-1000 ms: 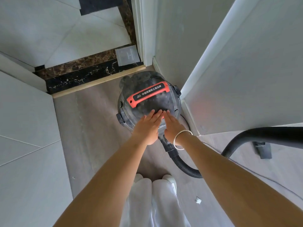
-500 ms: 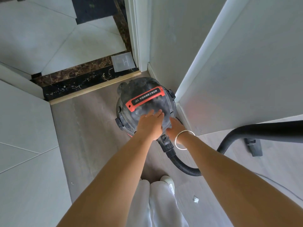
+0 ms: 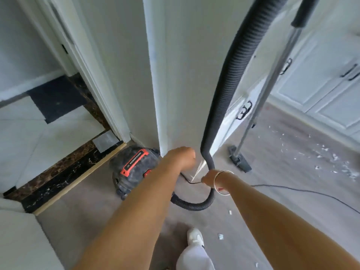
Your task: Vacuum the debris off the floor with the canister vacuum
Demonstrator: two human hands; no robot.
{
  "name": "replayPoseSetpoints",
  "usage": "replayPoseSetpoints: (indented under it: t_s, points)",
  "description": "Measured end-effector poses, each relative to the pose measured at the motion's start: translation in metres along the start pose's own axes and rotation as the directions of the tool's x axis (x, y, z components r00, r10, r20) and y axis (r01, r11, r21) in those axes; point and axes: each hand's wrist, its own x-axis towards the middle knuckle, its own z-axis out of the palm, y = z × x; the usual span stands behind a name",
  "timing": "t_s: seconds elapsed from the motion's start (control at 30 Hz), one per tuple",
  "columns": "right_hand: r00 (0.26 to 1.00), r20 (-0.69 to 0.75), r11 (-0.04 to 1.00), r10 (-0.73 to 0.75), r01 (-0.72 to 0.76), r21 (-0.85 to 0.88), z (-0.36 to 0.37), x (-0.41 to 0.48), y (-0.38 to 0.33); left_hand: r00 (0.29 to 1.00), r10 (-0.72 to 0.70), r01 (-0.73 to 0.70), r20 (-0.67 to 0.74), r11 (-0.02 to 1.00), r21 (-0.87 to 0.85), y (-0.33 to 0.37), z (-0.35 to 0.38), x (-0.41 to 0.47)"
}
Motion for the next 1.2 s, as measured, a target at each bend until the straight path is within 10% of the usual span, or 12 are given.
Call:
replayPoseSetpoints:
  t_s: [0.2, 0.57, 0.83, 1.2]
  points:
    - [0.980, -0.196, 0.950, 0.043, 0.021, 0.312, -0.089, -0.098, 0.075, 0.980, 0.189, -0.192, 0.063, 0.980, 0.045, 0.133, -0.051, -0.033]
    - [0.895, -0.436, 0.731, 0.092, 0.237, 0.640, -0.256, -0.115, 0.213, 0.945, 0.159, -0.183, -0.285, 0.981, -0.060, 0.302, -0.153, -0.007]
    - [0.917, -0.399, 0.485, 0.020, 0.341, 0.806, -0.336, -0.074, 0.243, 0.897, -0.071, -0.102, -0.436, 0.927, -0.360, 0.356, -0.180, 0.050]
    - [0.998, -0.064, -0.005, -0.028, 0.064, 0.998, -0.371, 0.009, 0.192, 0.820, -0.247, -0.242, -0.517, 0.669, -0.703, 0.343, -0.198, 0.144]
